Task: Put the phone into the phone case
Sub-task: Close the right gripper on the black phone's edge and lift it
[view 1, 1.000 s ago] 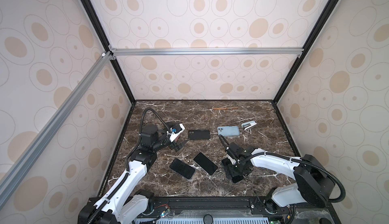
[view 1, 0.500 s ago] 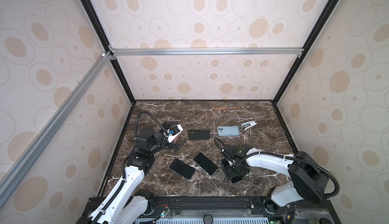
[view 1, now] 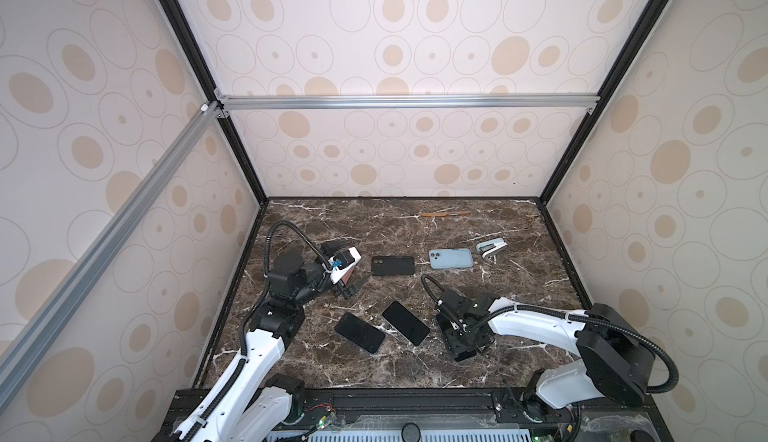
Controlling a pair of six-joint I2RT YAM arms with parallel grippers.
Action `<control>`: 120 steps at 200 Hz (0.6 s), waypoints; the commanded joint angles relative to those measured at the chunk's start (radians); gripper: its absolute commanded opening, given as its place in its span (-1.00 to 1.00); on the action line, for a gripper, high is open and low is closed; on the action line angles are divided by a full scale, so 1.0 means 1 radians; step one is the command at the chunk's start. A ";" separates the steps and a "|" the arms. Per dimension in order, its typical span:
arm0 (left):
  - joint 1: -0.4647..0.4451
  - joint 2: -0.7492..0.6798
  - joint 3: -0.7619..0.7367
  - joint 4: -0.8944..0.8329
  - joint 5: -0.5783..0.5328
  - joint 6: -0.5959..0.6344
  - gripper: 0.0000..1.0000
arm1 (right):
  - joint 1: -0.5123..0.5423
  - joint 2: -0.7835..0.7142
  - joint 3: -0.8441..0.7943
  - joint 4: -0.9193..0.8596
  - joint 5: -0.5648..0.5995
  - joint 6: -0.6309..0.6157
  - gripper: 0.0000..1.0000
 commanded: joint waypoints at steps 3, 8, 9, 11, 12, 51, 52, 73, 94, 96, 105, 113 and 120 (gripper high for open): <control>-0.007 -0.021 -0.001 0.019 0.010 0.015 0.90 | 0.009 -0.031 -0.032 -0.040 0.018 0.011 0.35; -0.006 -0.023 -0.002 0.022 0.009 0.016 0.90 | 0.008 -0.037 -0.034 -0.041 0.021 0.013 0.34; -0.007 -0.023 -0.002 0.023 0.009 0.016 0.89 | 0.009 -0.038 -0.034 -0.041 0.021 0.014 0.34; -0.007 -0.024 -0.003 0.024 0.008 0.016 0.89 | 0.009 -0.041 -0.035 -0.041 0.023 0.015 0.34; -0.007 -0.024 -0.003 0.024 0.008 0.016 0.89 | 0.009 -0.044 -0.035 -0.041 0.023 0.015 0.33; -0.007 -0.015 -0.005 0.059 -0.005 -0.027 0.86 | 0.009 -0.107 -0.042 -0.052 0.059 0.036 0.28; -0.007 -0.014 -0.005 0.060 -0.006 -0.029 0.85 | 0.009 -0.109 -0.043 -0.052 0.060 0.037 0.28; -0.005 -0.005 0.002 0.082 -0.025 -0.071 0.82 | 0.009 -0.145 -0.052 -0.057 0.088 0.045 0.24; -0.006 0.005 0.005 0.122 -0.043 -0.120 0.82 | 0.009 -0.178 -0.070 -0.034 0.098 0.045 0.23; -0.006 0.007 0.005 0.125 -0.044 -0.125 0.82 | 0.009 -0.179 -0.071 -0.032 0.098 0.043 0.23; -0.007 0.016 0.008 0.134 -0.048 -0.138 0.82 | 0.009 -0.183 -0.077 -0.024 0.104 0.041 0.22; -0.007 0.023 0.013 0.132 -0.050 -0.148 0.81 | 0.009 -0.185 -0.077 -0.024 0.107 0.042 0.22; -0.007 0.028 0.020 0.121 -0.054 -0.152 0.79 | 0.010 -0.186 -0.079 -0.030 0.109 0.045 0.22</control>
